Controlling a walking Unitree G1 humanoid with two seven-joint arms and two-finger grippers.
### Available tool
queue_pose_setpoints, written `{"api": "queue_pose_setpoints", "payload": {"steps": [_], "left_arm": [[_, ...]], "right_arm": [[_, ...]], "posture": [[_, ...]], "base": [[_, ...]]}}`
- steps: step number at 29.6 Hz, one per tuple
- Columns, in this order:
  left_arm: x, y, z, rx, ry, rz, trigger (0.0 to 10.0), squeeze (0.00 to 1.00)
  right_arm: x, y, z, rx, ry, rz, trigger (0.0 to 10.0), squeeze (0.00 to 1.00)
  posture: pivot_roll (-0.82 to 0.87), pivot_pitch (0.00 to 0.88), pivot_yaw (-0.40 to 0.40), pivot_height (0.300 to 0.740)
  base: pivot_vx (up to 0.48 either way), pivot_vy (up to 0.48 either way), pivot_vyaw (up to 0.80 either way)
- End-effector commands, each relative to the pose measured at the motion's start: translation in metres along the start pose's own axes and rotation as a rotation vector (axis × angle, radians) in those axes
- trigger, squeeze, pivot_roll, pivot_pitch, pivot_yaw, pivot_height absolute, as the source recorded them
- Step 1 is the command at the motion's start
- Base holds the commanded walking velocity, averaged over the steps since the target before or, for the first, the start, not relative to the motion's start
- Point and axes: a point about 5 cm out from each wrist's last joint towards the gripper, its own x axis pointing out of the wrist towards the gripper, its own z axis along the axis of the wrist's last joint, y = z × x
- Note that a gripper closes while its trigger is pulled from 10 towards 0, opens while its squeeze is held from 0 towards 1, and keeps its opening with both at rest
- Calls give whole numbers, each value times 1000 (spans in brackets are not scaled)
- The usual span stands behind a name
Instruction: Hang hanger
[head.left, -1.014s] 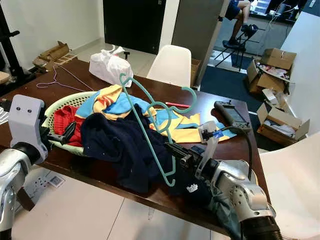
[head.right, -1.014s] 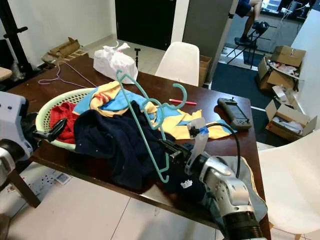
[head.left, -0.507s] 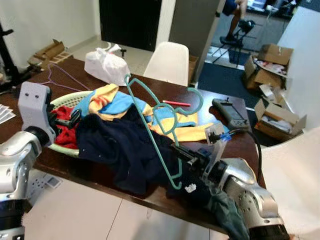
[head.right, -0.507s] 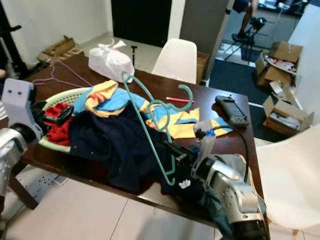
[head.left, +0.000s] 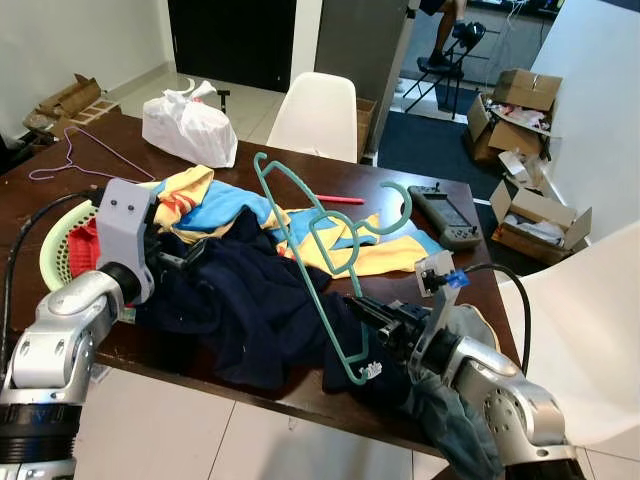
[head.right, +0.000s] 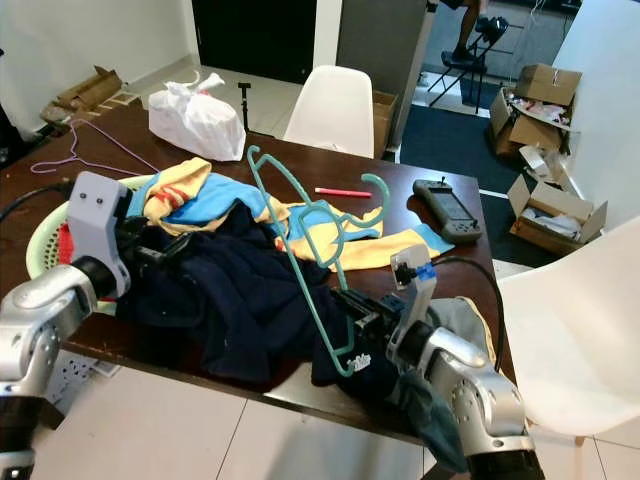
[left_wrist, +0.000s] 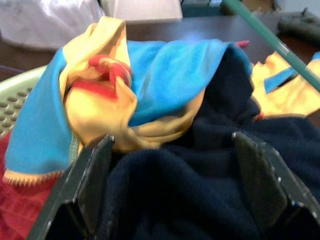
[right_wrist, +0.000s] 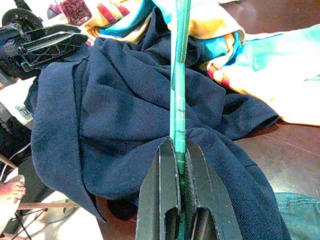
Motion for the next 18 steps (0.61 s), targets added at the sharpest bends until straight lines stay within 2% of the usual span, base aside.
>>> {"api": "queue_pose_setpoints", "payload": {"steps": [1,2,4,6,7,14,18], "left_arm": [[-6,-3,-1,8,18,9,10000,0],[-12,-2,1,18,16,24,10000,0],[-12,-2,1,18,16,24,10000,0],[-23,-3,6,34,9,46,10000,0],[-23,-3,6,34,9,46,10000,0],[-47,-16,11,30,-1,92,10000,0],[-52,-17,9,31,7,102,10000,0]], "right_arm": [[-4,-2,1,2,0,-17,10000,0],[-4,-1,2,4,-2,-15,10000,0],[-4,-1,2,4,-2,-15,10000,0],[-3,-1,3,6,-2,-13,10000,0],[-3,-1,3,6,-2,-13,10000,0],[0,-2,3,7,-1,-6,10000,0],[1,-1,3,8,-2,-2,10000,0]], "posture": [[54,68,-113,740],[59,64,-115,740],[59,64,-115,740],[64,63,-115,740],[64,63,-115,740],[84,58,-116,740],[91,56,-119,740]], "base": [[0,0,0],[0,0,0],[0,0,0],[0,0,0],[0,0,0],[0,0,0],[0,0,0]]}}
